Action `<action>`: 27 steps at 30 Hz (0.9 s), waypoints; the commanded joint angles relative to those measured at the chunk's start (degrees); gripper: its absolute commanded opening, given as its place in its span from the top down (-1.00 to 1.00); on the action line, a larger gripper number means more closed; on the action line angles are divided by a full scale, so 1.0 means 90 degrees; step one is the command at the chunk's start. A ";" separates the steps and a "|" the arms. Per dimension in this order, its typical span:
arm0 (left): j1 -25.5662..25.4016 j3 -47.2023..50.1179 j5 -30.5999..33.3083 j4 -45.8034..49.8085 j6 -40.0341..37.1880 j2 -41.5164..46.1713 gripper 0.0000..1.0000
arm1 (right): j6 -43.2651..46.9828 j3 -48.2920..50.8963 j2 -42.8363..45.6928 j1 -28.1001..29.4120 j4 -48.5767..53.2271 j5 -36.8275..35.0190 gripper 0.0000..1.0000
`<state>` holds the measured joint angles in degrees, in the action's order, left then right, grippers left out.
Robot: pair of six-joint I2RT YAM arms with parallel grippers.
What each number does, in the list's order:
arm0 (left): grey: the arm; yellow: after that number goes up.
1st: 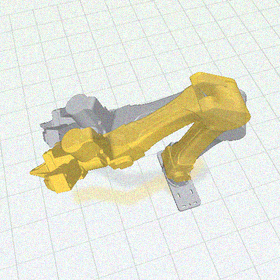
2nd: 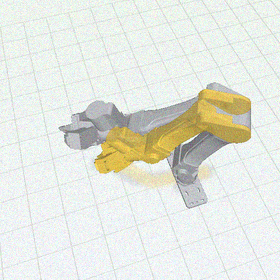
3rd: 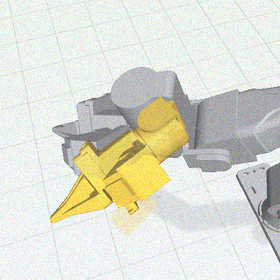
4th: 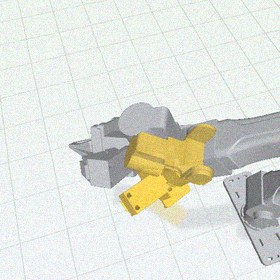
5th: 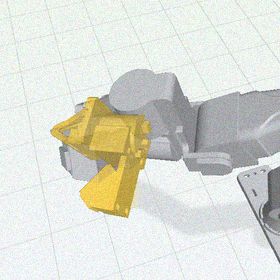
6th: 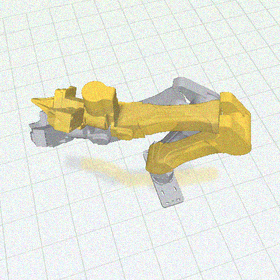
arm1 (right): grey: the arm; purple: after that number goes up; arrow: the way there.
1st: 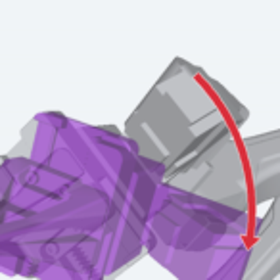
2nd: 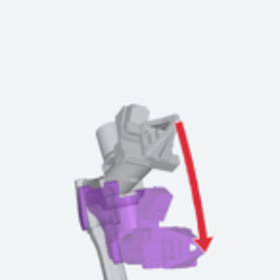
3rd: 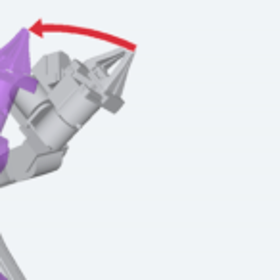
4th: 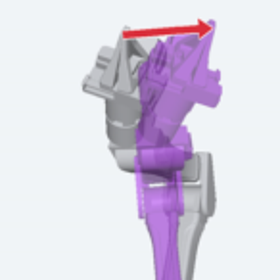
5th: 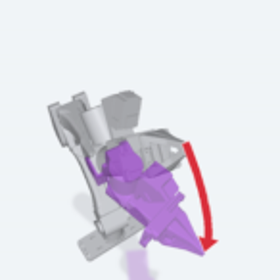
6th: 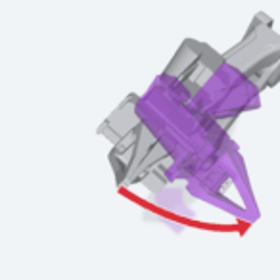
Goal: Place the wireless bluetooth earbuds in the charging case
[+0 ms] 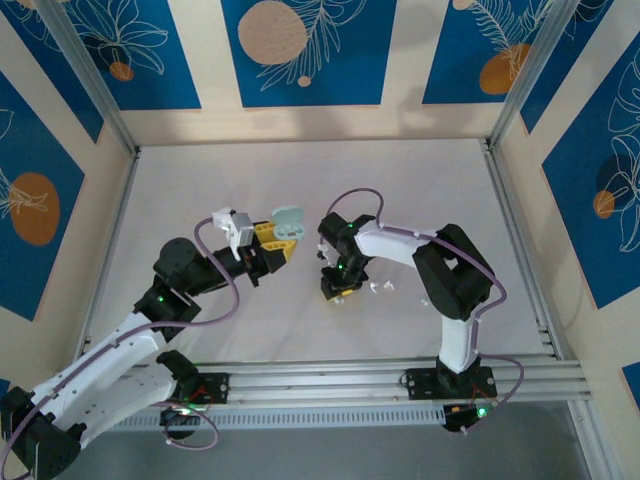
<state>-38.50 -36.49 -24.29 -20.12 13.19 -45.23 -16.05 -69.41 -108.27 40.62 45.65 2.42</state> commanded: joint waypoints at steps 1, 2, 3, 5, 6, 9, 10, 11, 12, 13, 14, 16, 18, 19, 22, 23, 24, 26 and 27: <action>-0.0052 -0.0243 0.0025 -0.0172 0.0029 0.0044 0.44 | -0.0163 -0.0141 0.0010 0.0090 0.0615 -0.0173 0.26; -0.0057 -0.0245 0.0026 -0.0177 0.0035 0.0045 0.44 | -0.0194 -0.0173 0.0001 0.0086 0.0661 -0.0162 0.24; -0.0053 -0.0244 0.0024 -0.0162 0.0033 0.0050 0.44 | -0.0239 -0.0196 0.0007 0.0097 0.0687 -0.0122 0.24; -0.0058 -0.0245 0.0044 -0.0164 0.0029 0.0061 0.44 | -0.0289 -0.0181 0.0035 0.0102 0.0674 -0.0044 0.23; -0.0055 -0.0242 0.0043 -0.0167 0.0033 0.0048 0.44 | -0.0295 -0.0179 0.0051 0.0098 0.0681 0.0004 0.23; -0.0057 -0.0243 0.0034 -0.0164 0.0035 0.0045 0.44 | -0.0328 -0.0165 0.0071 0.0106 0.0721 0.0066 0.23; -0.0049 -0.0245 0.0043 -0.0173 0.0030 0.0044 0.44 | -0.0313 -0.0141 0.0104 0.0106 0.0685 0.0113 0.23; -0.0055 -0.0233 0.0043 -0.0185 0.0032 0.0037 0.44 | -0.0313 -0.0114 0.0131 0.0106 0.0631 0.0172 0.23; -0.0057 -0.0238 0.0043 -0.0186 0.0038 0.0031 0.44 | -0.0305 -0.0095 0.0153 0.0105 0.0584 0.0240 0.23; -0.0058 -0.0233 0.0046 -0.0186 0.0032 0.0020 0.44 | -0.0294 -0.0099 0.0174 0.0101 0.0542 0.0324 0.23; -0.0058 -0.0241 0.0041 -0.0189 0.0038 0.0009 0.44 | -0.0273 -0.0104 0.0183 0.0103 0.0517 0.0412 0.21; -0.0058 -0.0242 0.0033 -0.0195 0.0039 0.0013 0.44 | -0.0248 -0.0137 0.0165 0.0106 0.0498 0.0574 0.20; -0.0058 -0.0242 0.0043 -0.0183 0.0038 0.0022 0.44 | -0.0270 -0.0178 0.0154 0.0114 0.0523 0.0605 0.18; -0.0053 -0.0242 0.0055 -0.0181 0.0039 0.0022 0.44 | -0.0276 -0.0185 0.0155 0.0117 0.0541 0.0595 0.18; -0.0057 -0.0250 0.0075 -0.0164 0.0029 0.0036 0.44 | -0.0295 -0.0227 0.0160 0.0120 0.0625 0.0533 0.16; -0.0058 -0.0243 0.0068 -0.0167 0.0036 0.0031 0.44 | -0.0301 -0.0242 0.0172 0.0113 0.0654 0.0512 0.16; -0.0055 -0.0247 0.0072 -0.0158 0.0037 0.0022 0.44 | -0.0316 -0.0264 0.0173 0.0115 0.0705 0.0450 0.15; -0.0057 -0.0243 0.0072 -0.0149 0.0032 0.0021 0.44 | -0.0337 -0.0326 0.0184 0.0115 0.0846 0.0249 0.12; -0.0057 -0.0248 0.0072 -0.0155 0.0029 0.0013 0.44 | -0.0330 -0.0360 0.0193 0.0115 0.0912 0.0126 0.10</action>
<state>-38.50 -36.49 -24.27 -20.12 13.19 -45.23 -18.26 -70.85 -108.25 41.25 50.92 4.80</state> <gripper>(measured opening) 0.328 0.445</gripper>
